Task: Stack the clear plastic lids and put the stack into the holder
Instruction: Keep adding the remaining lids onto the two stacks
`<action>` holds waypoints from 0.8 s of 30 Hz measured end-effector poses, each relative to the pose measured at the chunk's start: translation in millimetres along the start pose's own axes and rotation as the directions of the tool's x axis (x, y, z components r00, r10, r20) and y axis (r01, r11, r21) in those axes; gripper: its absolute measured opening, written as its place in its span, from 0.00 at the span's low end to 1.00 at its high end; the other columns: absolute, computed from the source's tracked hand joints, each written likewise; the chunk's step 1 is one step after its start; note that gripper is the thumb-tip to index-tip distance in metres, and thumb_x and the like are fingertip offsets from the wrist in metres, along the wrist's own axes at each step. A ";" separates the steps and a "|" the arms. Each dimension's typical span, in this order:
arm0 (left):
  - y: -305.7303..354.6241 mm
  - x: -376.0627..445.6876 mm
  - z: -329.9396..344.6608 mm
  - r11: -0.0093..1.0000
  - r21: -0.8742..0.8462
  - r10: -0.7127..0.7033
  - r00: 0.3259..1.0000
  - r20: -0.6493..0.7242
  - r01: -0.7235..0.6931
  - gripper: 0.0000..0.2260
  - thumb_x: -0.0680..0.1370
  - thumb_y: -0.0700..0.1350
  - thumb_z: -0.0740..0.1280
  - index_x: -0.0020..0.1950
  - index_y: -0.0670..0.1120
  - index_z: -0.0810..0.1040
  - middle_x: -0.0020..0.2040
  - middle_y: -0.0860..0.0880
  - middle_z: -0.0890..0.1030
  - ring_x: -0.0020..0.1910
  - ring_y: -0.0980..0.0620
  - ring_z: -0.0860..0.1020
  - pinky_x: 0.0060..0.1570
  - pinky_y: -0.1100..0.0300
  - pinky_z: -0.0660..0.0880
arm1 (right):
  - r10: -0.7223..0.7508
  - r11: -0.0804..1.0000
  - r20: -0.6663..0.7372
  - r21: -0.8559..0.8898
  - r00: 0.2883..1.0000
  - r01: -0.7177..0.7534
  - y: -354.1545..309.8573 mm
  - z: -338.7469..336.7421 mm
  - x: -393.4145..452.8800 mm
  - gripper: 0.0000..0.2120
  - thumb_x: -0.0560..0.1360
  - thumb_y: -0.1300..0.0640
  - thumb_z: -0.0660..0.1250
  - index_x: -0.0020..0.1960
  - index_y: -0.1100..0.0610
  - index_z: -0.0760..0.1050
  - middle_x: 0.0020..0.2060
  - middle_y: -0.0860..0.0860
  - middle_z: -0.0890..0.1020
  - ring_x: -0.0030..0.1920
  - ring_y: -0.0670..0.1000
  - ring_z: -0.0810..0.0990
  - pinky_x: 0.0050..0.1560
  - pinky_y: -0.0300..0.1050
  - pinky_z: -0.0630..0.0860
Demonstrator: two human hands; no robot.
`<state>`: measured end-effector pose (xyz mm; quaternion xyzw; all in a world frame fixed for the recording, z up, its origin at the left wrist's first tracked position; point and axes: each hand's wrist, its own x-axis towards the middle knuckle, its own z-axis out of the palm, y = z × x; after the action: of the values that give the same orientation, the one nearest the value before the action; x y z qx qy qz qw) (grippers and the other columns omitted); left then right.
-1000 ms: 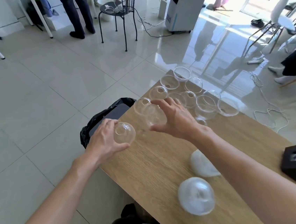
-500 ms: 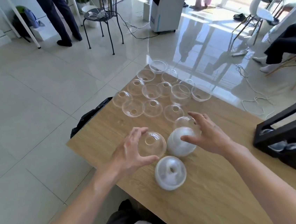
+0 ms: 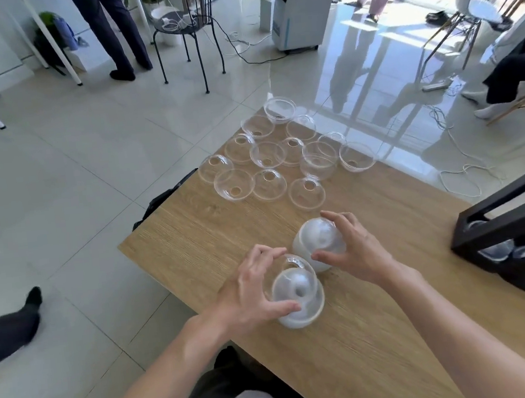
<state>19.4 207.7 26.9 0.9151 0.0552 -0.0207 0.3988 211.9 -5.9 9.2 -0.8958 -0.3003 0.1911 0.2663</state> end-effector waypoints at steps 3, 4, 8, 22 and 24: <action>4.9 0.5 18.1 0.999 -0.016 0.029 1.000 0.007 -0.028 0.39 0.65 0.71 0.74 0.71 0.64 0.61 0.64 0.68 0.64 0.62 0.66 0.71 0.52 0.66 0.73 | 0.000 1.000 0.010 0.023 1.000 0.000 2.3 -2.6 -1.4 0.47 0.65 0.28 0.74 0.78 0.37 0.57 0.69 0.39 0.65 0.65 0.42 0.70 0.60 0.43 0.70; 5.7 0.4 23.0 0.999 -0.023 0.030 1.000 0.009 -0.029 0.38 0.65 0.71 0.74 0.70 0.64 0.61 0.64 0.68 0.64 0.62 0.67 0.70 0.53 0.66 0.72 | 0.001 0.999 0.014 0.034 1.000 -0.001 3.1 -3.6 -2.4 0.48 0.65 0.28 0.74 0.78 0.37 0.57 0.70 0.39 0.65 0.65 0.41 0.70 0.60 0.43 0.69; 2.8 -0.3 35.4 0.999 -0.014 0.039 0.998 0.051 -0.038 0.39 0.66 0.69 0.73 0.72 0.62 0.62 0.67 0.68 0.62 0.65 0.65 0.68 0.60 0.60 0.74 | 0.005 0.997 0.018 0.071 1.000 -0.006 7.6 -7.5 -6.4 0.51 0.64 0.27 0.75 0.79 0.39 0.57 0.71 0.38 0.65 0.66 0.43 0.72 0.65 0.46 0.73; -10.1 -3.7 32.1 0.999 -0.053 0.011 0.997 0.081 -0.007 0.40 0.67 0.69 0.75 0.74 0.63 0.63 0.69 0.71 0.64 0.67 0.68 0.68 0.63 0.65 0.71 | -0.058 0.989 0.044 0.141 0.997 0.051 16.7 -11.3 -7.7 0.42 0.69 0.38 0.78 0.77 0.39 0.62 0.67 0.35 0.69 0.64 0.42 0.76 0.66 0.45 0.77; -11.4 -2.7 31.7 0.999 -0.040 0.007 0.996 0.094 -0.004 0.40 0.66 0.70 0.74 0.74 0.63 0.62 0.69 0.71 0.64 0.67 0.67 0.69 0.65 0.63 0.72 | -0.054 0.992 0.047 0.113 0.997 0.049 16.5 -11.0 -7.5 0.42 0.68 0.38 0.78 0.76 0.39 0.61 0.66 0.35 0.69 0.63 0.41 0.77 0.65 0.44 0.77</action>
<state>15.6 191.9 -2.8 0.9051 0.0343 -0.0615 0.4193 219.1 -25.9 9.4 -0.8664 -0.3185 0.2229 0.3134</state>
